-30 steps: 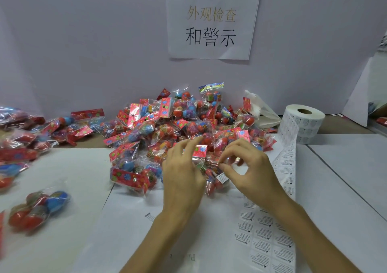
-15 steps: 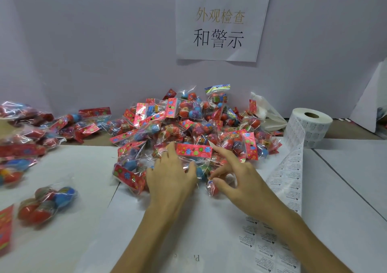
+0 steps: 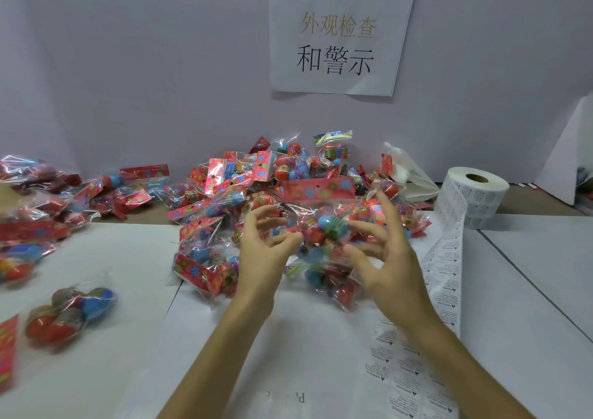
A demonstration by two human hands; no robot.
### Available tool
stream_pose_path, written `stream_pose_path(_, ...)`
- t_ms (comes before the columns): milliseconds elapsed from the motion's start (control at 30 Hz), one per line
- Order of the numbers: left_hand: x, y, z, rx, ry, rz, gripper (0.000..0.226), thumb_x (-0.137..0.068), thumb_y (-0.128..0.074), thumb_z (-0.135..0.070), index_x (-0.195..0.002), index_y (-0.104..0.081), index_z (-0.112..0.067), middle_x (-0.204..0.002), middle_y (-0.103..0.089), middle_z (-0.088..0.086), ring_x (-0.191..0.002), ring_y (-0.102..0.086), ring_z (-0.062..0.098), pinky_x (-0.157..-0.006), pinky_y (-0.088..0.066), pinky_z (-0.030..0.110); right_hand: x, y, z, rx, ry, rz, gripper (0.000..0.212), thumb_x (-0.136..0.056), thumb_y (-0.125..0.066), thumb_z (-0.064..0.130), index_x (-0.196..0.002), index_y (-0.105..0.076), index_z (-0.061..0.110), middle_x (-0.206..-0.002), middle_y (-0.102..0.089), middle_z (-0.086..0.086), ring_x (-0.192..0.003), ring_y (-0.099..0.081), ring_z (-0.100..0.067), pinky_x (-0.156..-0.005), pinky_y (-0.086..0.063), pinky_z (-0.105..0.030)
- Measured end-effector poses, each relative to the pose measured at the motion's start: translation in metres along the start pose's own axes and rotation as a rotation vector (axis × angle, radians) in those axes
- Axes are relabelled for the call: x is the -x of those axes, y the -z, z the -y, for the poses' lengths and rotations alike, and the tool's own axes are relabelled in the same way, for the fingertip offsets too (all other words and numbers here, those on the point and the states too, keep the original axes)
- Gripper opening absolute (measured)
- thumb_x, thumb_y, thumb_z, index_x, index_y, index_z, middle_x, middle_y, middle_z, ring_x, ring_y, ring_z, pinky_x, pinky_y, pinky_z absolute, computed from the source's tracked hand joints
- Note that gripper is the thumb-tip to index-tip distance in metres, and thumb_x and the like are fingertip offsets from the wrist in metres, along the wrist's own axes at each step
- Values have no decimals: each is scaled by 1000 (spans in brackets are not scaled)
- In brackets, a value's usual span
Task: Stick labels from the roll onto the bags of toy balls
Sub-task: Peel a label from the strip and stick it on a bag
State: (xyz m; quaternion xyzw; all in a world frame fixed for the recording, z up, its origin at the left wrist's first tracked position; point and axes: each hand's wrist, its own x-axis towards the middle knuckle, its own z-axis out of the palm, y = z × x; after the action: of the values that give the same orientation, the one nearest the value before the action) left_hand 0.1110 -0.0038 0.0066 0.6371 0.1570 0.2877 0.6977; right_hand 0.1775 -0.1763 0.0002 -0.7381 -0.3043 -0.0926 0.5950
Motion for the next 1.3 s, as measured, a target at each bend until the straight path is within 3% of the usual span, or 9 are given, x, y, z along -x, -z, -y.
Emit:
stream_pose_path(133,0,-1,-4,134,130,112,48,-86,-77,-5,-126,-59,-24,-115,-70,5,-107,-71,22,-88,-60,39,-7,6,-1,-136,-57,-54,84,-92,-71,3,-157,-28,35,-113,-74,6,-85,-74,-15,-78,-56,-22)
stream_pose_path(233,4,-4,-6,166,257,182,49,-81,-79,-19,-126,-60,-26,-120,-69,6,-112,-69,24,-103,-53,47,-8,7,-1,-170,-87,-66,82,-91,-71,2,-156,-30,32,-109,-75,7,-78,-73,-14,-76,-56,-21)
stream_pose_path(367,7,-5,-7,166,317,359,55,-83,-73,-42,-132,-64,-19,-126,-72,3,-112,-71,24,-98,-57,42,-7,7,2,-188,-74,-109,80,-92,-70,0,-156,-33,30,-110,-75,6,-68,-66,-10,-76,-56,-21)
stream_pose_path(467,10,-8,-8,188,312,456,43,-93,-69,-36,-129,-68,-13,-123,-74,9,-111,-72,26,-85,-60,31,-7,8,5,-178,-54,-98,79,-92,-69,0,-156,-32,30,-111,-75,7,-64,-63,-3,-76,-56,-21)
stream_pose_path(767,9,-13,-2,130,259,177,12,-88,-74,-8,-99,-73,-12,-92,-79,6,-82,-75,17,-66,-58,24,-6,9,7,-97,-31,-61,58,-94,-67,7,-144,-50,32,-109,-74,9,-106,-68,-12,-93,-53,-29)
stream_pose_path(900,7,-11,-4,182,242,106,10,-88,-72,-5,-97,-71,-10,-85,-79,4,-73,-75,12,-59,-55,17,-6,9,11,-153,-28,-84,44,-93,-67,10,-127,-63,38,-87,-70,9,-86,-67,-8,-80,-54,-21)
stream_pose_path(1033,6,-9,-5,266,260,78,10,-88,-68,-3,-97,-70,-7,-85,-78,4,-73,-75,12,-62,-57,19,-5,9,19,-459,-192,59,37,-82,-63,18,-116,-75,28,-66,-53,-13,-61,-49,-14,-57,-44,-22)
stream_pose_path(1200,5,-8,-6,319,252,82,29,-85,-69,-13,-113,-69,-4,-101,-78,8,-89,-74,19,-82,-58,33,-4,3,24,-726,-395,226,39,-78,-63,15,-114,-77,22,-59,-43,-3,-54,-40,-11,-53,-34,-27)
stream_pose_path(1300,8,-8,-8,320,244,136,51,-78,-73,-34,-123,-67,-11,-110,-78,5,-97,-76,18,-79,-56,33,-2,2,25,-868,-465,253,41,-81,-58,20,-118,-75,18,-57,-40,-2,-52,-36,-13,-50,-37,-24)
